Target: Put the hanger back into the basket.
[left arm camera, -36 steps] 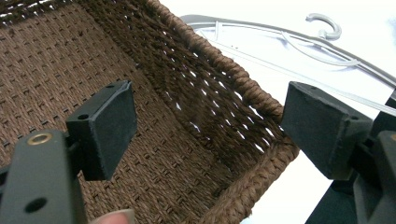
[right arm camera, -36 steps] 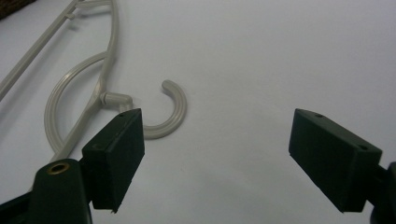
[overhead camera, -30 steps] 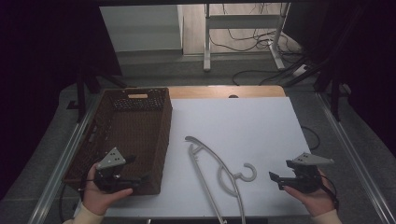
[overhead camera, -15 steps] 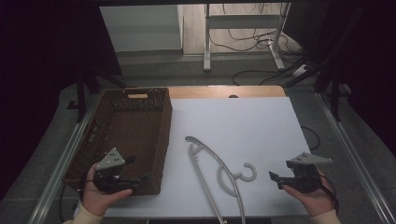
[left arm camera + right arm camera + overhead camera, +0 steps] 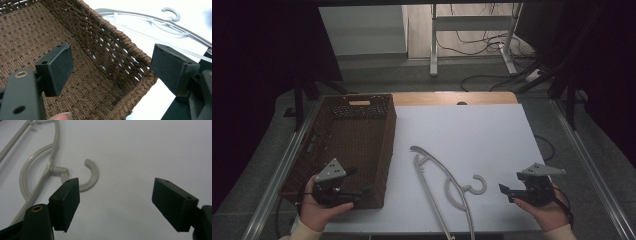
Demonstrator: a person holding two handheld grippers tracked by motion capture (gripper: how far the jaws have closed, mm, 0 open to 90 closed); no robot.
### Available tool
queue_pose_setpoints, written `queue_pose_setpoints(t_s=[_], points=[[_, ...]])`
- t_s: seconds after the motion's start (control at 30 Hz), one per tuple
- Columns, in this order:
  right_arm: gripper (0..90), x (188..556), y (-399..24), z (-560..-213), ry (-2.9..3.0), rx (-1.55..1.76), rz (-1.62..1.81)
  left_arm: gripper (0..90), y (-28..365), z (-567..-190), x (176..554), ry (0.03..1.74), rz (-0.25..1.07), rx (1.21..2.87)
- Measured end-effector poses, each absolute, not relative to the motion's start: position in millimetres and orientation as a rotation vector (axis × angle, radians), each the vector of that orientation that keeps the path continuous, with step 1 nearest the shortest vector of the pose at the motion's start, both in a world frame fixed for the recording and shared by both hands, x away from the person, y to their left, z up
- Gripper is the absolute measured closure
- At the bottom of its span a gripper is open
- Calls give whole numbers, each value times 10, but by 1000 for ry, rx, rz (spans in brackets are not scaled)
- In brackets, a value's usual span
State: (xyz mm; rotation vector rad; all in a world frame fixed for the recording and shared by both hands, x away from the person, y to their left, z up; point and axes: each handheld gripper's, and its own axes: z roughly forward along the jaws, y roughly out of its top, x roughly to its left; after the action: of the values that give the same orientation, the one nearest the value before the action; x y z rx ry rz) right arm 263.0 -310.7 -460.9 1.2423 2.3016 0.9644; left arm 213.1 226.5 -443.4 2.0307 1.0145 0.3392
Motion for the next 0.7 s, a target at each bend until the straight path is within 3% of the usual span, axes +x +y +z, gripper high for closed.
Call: queue_pose_setpoints(t_s=[0.7], points=[[246,2636,-2914,-4640,2363,1241,931,182,2256,-4430,2131,1007,339,2037]])
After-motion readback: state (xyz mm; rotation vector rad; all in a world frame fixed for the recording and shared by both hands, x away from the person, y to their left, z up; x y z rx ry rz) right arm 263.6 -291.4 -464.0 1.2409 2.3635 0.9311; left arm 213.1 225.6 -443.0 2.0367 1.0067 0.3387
